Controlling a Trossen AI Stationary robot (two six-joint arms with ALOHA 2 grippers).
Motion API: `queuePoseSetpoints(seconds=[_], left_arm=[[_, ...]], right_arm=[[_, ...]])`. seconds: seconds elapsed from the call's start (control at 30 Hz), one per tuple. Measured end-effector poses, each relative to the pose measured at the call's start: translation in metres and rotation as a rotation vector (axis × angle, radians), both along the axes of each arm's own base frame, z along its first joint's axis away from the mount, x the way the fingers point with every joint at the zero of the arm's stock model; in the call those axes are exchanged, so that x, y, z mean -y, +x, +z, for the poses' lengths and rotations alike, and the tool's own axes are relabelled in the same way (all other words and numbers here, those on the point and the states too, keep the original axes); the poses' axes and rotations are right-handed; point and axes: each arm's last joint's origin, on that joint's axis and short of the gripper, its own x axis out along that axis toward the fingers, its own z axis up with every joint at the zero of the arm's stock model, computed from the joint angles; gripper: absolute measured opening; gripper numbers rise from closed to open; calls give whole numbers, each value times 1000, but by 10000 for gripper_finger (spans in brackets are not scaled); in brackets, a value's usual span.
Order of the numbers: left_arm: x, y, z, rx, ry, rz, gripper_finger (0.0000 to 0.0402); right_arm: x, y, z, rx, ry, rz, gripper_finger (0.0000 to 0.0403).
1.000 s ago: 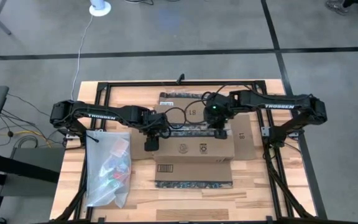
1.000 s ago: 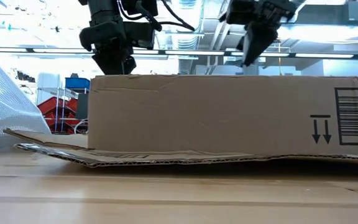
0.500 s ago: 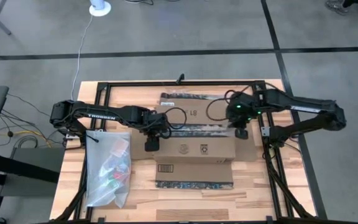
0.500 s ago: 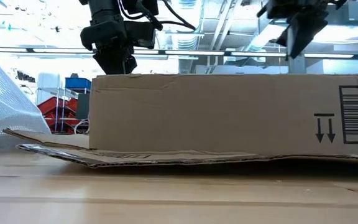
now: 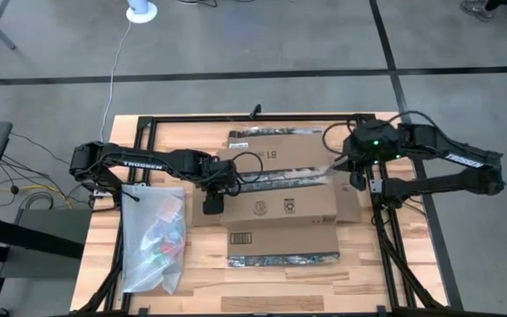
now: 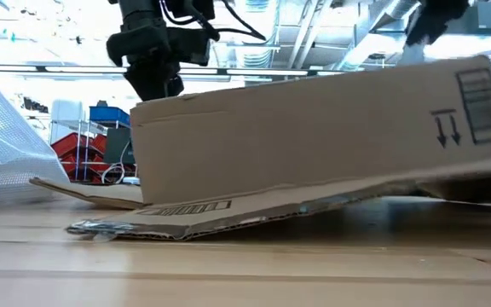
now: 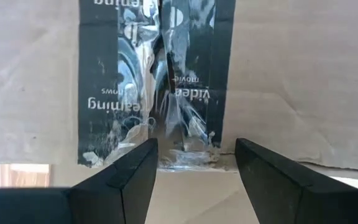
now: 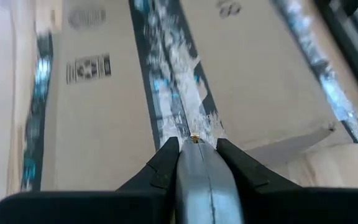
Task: Unpack boxes
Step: Break down the box until it is fully flat
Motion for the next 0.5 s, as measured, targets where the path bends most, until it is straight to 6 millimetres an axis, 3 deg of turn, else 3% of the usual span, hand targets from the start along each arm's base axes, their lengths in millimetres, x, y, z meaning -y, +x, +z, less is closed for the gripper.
queuePoseSetpoints(seconds=[0.13, 0.27, 0.33, 0.5], left_arm=[[0, 1, 0, 9, 0, 3, 203], [0, 3, 10, 5, 0, -1, 203], [0, 4, 23, -4, -2, 9, 203], [-1, 17, 78, 170, 2, 22, 203]], right_arm=[[0, 6, 17, 198, -23, -9, 64], [0, 15, 20, 245, -34, 13, 64], [-1, 15, 18, 224, -26, 20, 64], [-6, 6, 11, 138, 6, 29, 64]])
